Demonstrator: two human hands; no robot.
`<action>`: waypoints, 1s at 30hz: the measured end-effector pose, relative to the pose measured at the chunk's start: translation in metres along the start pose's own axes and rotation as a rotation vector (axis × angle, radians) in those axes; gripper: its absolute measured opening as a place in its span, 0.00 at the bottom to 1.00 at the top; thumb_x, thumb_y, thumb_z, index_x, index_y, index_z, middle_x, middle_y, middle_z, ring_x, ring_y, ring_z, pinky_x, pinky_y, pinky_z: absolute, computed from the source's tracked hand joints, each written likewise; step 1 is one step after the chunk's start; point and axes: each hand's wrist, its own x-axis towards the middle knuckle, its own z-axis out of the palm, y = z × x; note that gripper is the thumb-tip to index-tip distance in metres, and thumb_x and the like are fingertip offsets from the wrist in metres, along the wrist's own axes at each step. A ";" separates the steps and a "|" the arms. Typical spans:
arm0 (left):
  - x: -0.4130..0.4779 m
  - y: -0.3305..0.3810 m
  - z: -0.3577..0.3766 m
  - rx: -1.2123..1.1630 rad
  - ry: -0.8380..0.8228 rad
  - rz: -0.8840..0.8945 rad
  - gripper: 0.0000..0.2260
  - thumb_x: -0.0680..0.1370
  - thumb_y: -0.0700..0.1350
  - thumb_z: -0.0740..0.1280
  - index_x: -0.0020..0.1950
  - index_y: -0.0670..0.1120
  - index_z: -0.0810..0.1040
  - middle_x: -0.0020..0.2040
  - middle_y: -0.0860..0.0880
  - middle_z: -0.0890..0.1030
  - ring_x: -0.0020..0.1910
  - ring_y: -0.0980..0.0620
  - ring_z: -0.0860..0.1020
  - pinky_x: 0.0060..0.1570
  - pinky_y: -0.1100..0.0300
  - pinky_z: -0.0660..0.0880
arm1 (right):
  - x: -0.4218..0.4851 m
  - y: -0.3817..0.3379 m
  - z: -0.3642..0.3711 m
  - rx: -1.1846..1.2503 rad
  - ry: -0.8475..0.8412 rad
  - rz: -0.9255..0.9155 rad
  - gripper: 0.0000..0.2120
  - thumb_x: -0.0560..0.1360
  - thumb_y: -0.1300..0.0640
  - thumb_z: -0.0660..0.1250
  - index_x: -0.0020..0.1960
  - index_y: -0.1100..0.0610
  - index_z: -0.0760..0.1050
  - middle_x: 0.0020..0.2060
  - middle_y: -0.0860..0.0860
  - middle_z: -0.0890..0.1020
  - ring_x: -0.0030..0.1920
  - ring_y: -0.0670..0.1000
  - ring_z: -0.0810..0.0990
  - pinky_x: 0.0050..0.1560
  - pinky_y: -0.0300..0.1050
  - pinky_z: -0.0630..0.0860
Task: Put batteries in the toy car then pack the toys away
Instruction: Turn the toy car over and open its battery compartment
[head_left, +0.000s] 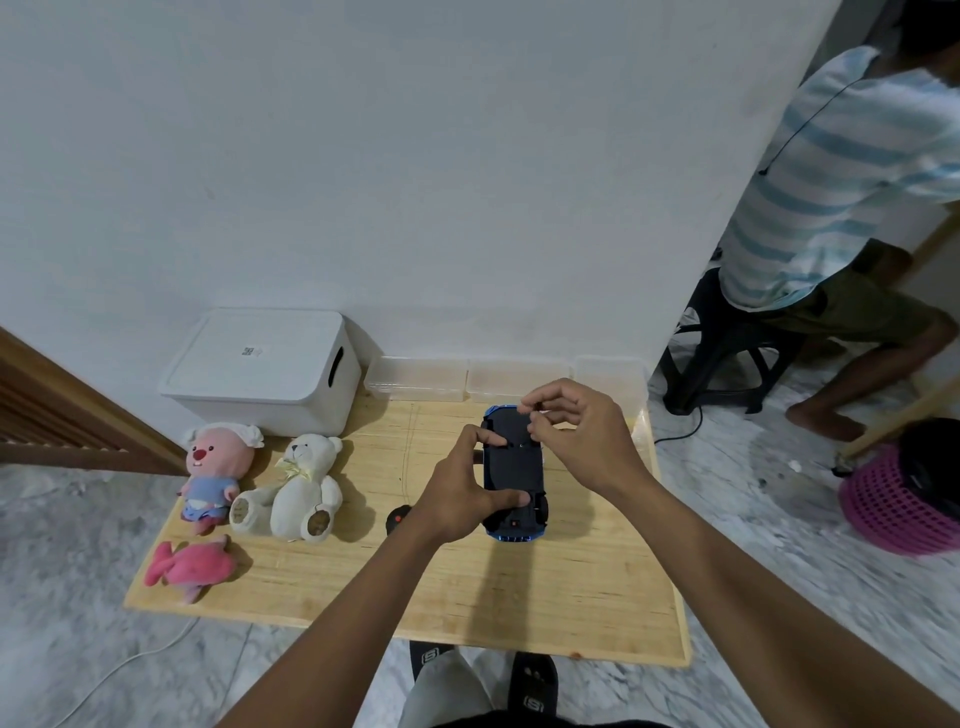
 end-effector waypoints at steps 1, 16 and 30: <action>0.001 0.000 0.000 0.002 0.003 0.006 0.29 0.68 0.43 0.84 0.60 0.55 0.70 0.61 0.51 0.78 0.59 0.46 0.81 0.49 0.43 0.85 | 0.000 0.000 0.001 -0.018 0.001 0.002 0.06 0.75 0.63 0.73 0.46 0.52 0.83 0.45 0.45 0.86 0.43 0.48 0.86 0.48 0.44 0.83; 0.005 -0.002 0.001 0.014 -0.004 -0.005 0.29 0.68 0.45 0.84 0.58 0.57 0.70 0.60 0.50 0.78 0.60 0.45 0.81 0.50 0.43 0.85 | 0.004 0.001 0.003 -0.023 0.016 0.018 0.08 0.74 0.60 0.75 0.47 0.48 0.84 0.44 0.42 0.86 0.47 0.47 0.84 0.52 0.47 0.82; 0.004 -0.038 -0.015 0.031 0.023 -0.047 0.28 0.70 0.43 0.82 0.61 0.54 0.69 0.61 0.52 0.78 0.62 0.49 0.78 0.51 0.45 0.85 | -0.003 0.094 0.009 -0.242 0.043 0.501 0.11 0.72 0.63 0.73 0.51 0.50 0.85 0.46 0.48 0.85 0.40 0.39 0.80 0.33 0.27 0.70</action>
